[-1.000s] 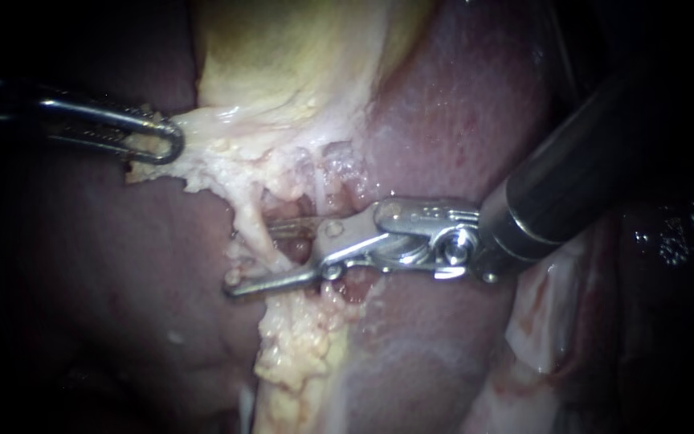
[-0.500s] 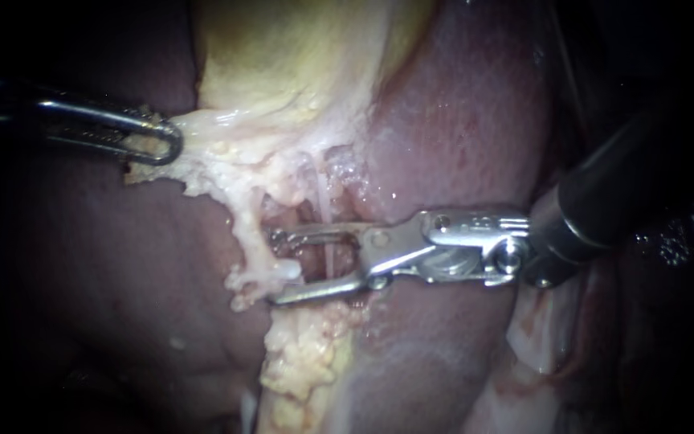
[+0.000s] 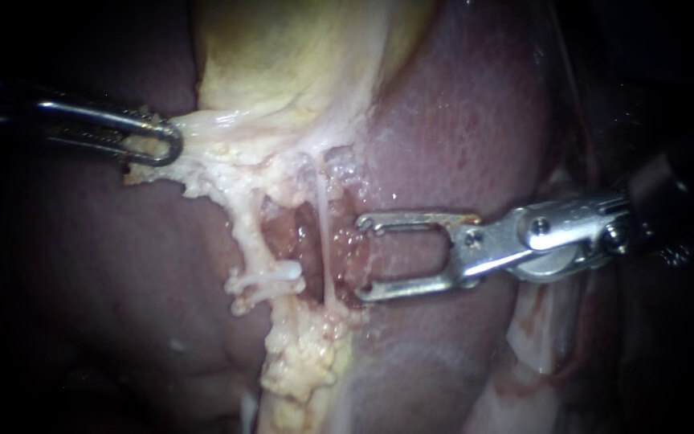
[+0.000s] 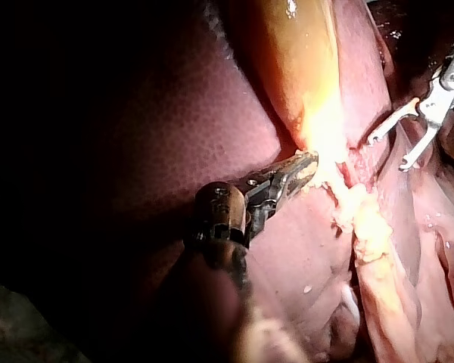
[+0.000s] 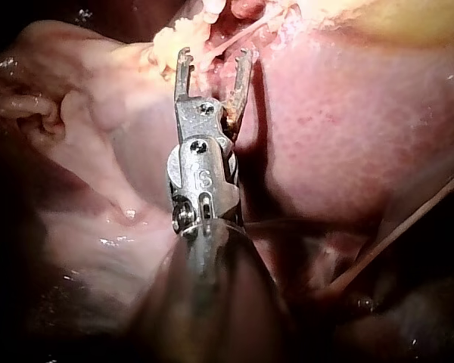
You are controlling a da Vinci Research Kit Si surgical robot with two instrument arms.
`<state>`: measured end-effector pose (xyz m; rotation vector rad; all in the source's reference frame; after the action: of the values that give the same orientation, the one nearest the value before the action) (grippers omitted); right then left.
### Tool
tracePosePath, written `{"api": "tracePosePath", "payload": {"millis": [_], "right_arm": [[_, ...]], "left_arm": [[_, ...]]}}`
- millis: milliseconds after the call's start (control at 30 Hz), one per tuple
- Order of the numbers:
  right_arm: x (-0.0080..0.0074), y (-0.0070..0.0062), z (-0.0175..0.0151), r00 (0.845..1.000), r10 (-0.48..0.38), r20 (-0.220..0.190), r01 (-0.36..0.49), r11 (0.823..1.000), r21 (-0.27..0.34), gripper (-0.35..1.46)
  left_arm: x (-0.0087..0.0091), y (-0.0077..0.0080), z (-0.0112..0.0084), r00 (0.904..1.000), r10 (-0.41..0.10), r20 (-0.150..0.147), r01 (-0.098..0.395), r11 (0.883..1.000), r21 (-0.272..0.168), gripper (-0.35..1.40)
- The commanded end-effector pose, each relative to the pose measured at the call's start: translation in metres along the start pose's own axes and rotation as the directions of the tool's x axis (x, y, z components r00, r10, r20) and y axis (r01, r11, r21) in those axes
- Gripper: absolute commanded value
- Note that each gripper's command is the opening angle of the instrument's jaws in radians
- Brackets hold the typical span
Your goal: Going back second clip left tube
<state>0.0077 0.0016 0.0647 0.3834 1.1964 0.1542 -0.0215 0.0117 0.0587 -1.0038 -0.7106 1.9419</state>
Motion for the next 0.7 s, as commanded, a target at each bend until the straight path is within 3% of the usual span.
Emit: {"api": "tracePosePath", "payload": {"millis": [33, 333, 500, 700], "right_arm": [[0.0, 0.0001, -0.0005, 1.0, -0.008, 0.002, 0.008, 1.0, -0.003, 0.5], [-0.0002, 0.0002, -0.0027, 0.999, -0.034, 0.008, 0.034, 0.999, -0.008, 0.5], [-0.0002, 0.0002, -0.0028, 0.999, -0.04, 0.007, 0.04, 0.999, -0.004, 0.5], [-0.0002, 0.0002, -0.0028, 0.999, -0.046, 0.006, 0.046, 0.999, -0.001, 0.5]], "left_arm": [[0.0, 0.0, 0.0, 1.0, -0.001, 0.0, 0.001, 1.0, 0.001, -0.35], [-0.0003, 0.0, 0.0006, 1.0, 0.001, 0.003, -0.001, 1.0, 0.001, -0.35], [-0.0011, 0.0001, 0.0032, 0.9998, 0.007, 0.016, -0.006, 1.0, -0.005, -0.35], [-0.0014, -0.0013, 0.006, 0.9995, 0.013, 0.029, -0.012, 1.0, -0.005, -0.35]]}}
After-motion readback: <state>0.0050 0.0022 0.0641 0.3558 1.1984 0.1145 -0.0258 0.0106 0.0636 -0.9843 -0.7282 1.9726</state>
